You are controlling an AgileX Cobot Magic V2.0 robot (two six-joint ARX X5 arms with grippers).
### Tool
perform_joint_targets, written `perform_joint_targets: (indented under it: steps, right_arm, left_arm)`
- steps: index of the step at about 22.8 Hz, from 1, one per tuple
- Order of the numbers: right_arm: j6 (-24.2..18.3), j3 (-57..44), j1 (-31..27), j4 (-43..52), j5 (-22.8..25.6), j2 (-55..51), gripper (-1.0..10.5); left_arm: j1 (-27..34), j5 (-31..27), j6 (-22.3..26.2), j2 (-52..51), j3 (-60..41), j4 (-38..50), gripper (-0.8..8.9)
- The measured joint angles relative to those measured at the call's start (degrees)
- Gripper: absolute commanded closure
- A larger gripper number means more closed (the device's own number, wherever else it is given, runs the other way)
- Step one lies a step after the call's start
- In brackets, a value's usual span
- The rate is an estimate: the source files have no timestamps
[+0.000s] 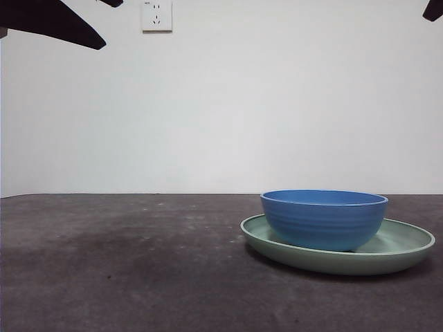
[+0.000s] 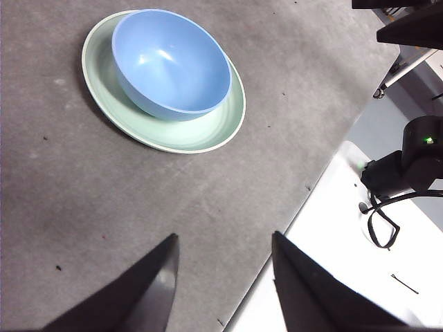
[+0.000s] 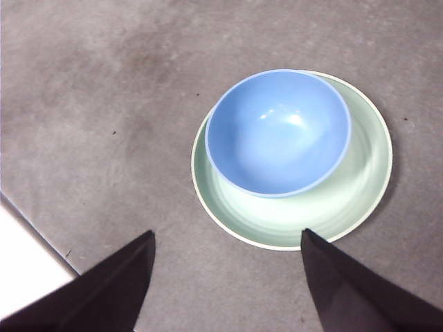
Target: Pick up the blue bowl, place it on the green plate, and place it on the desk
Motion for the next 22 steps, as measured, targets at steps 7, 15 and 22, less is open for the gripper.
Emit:
perform_joint_targets:
  steps: [7, 15, 22]
  right_arm:
    - [6.62, 0.00, -0.22, 0.15, 13.31, 1.27, 6.3]
    - [9.33, -4.00, -4.57, 6.51, 11.93, 10.27, 6.3]
    - [10.32, -4.90, -6.10, 15.04, 8.55, 19.96, 6.4]
  left_arm:
    - [0.00, 0.00, 0.35, 0.00, 0.00, 0.00, 5.96]
    - [0.00, 0.00, 0.46, 0.00, 0.00, 0.00, 5.96]
    - [0.00, 0.00, 0.83, 0.00, 0.00, -0.02, 5.96]
